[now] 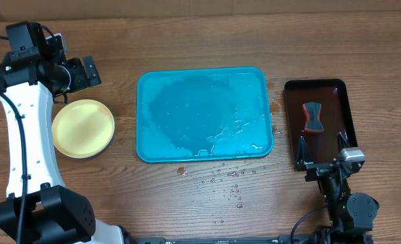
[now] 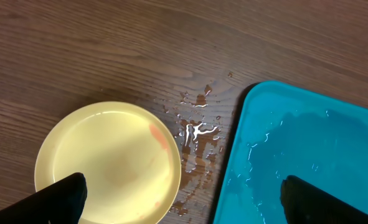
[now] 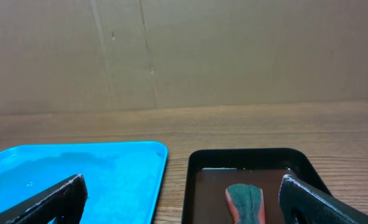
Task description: Clean dirty plates on tray and stack at the side
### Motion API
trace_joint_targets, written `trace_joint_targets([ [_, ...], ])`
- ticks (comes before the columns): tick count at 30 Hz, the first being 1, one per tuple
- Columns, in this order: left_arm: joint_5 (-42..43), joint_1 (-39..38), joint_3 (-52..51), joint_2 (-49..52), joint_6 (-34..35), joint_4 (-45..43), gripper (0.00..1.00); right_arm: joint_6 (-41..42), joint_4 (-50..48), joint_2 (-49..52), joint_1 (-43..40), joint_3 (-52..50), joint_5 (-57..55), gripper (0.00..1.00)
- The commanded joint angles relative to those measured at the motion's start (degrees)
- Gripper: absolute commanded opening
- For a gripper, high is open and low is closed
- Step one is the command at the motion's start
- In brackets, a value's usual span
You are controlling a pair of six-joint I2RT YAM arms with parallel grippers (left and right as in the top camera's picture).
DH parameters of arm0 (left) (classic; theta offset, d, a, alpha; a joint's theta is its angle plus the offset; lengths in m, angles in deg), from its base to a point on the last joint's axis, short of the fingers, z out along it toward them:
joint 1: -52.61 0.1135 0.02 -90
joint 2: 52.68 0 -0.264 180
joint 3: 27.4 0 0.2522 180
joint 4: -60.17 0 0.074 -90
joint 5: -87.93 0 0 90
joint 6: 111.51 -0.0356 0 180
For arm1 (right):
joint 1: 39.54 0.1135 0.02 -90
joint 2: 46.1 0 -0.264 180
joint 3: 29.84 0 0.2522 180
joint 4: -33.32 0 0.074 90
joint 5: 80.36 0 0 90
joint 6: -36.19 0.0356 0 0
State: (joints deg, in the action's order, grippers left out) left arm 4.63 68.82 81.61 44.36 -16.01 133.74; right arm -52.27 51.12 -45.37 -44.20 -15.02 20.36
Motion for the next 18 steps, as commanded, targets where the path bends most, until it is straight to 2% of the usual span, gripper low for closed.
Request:
trace_joint_targets([
  [1, 0.39, -0.11, 0.15, 0.37, -1.25, -0.04, 1.00, 0.59, -0.35, -0.57, 0.52, -0.61, 0.48, 1.00],
  [10, 0.35, -0.11, 0.11, 0.33, -1.25, -0.04, 1.00, 0.59, -0.35, -0.57, 0.52, -0.61, 0.48, 1.00],
  [18, -0.11, -0.22, -0.09, -5.97, -1.29, -0.74, 1.00, 0.59, -0.35, -0.57, 0.52, -0.61, 0.48, 1.00],
])
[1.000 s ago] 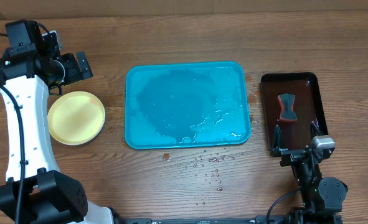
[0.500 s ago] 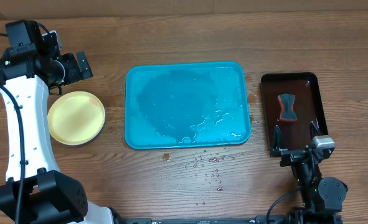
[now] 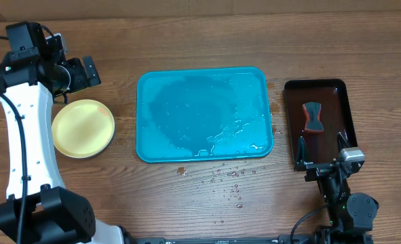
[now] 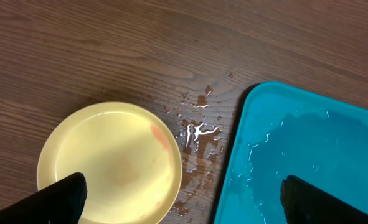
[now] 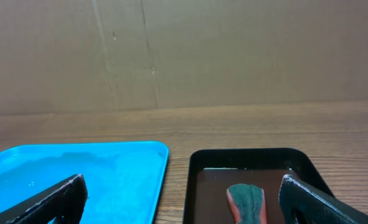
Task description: Clean dirty plates on tray and stack at the side
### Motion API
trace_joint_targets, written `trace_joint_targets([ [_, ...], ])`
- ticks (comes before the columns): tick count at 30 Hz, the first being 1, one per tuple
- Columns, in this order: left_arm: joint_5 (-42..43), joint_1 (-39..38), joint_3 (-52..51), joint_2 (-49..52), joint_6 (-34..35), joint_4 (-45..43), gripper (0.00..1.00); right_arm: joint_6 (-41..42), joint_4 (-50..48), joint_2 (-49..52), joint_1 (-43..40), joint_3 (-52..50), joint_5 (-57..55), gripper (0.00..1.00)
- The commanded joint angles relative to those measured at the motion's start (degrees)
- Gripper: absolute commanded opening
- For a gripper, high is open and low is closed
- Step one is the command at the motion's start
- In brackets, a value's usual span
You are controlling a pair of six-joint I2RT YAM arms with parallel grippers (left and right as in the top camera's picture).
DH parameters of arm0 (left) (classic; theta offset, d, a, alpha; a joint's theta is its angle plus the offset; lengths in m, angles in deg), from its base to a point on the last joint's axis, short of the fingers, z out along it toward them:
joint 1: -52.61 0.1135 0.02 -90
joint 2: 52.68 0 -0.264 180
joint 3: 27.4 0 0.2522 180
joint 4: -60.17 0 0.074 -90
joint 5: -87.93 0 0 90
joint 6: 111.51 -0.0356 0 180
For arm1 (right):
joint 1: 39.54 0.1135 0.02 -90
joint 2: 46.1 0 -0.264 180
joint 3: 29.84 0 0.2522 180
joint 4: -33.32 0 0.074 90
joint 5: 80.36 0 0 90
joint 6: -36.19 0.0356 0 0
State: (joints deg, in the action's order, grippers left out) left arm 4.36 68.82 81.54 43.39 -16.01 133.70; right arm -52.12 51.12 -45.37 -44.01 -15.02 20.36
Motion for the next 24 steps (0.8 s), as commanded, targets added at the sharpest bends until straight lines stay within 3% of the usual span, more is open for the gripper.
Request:
trace_joint_targets([
  [1, 0.70, -0.33, -0.35, -6.01, -1.42, -1.62, 1.00, 0.44, -0.35, -0.57, 0.33, -0.61, 0.48, 1.00],
  [5, 3.43, -2.32, -4.17, -11.47, -5.90, -7.87, 1.00, 0.44, -0.35, -0.57, 0.33, -0.61, 0.48, 1.00],
  [11, 4.13, -7.30, -18.01, -21.90, -12.94, -21.35, 1.00, 0.44, -0.35, -0.57, 0.33, -0.61, 0.48, 1.00],
  [24, 6.80, -8.52, -66.93, -55.21, -13.18, -56.94, 1.00, 0.44, -0.35, -0.57, 0.33, -0.61, 0.48, 1.00],
])
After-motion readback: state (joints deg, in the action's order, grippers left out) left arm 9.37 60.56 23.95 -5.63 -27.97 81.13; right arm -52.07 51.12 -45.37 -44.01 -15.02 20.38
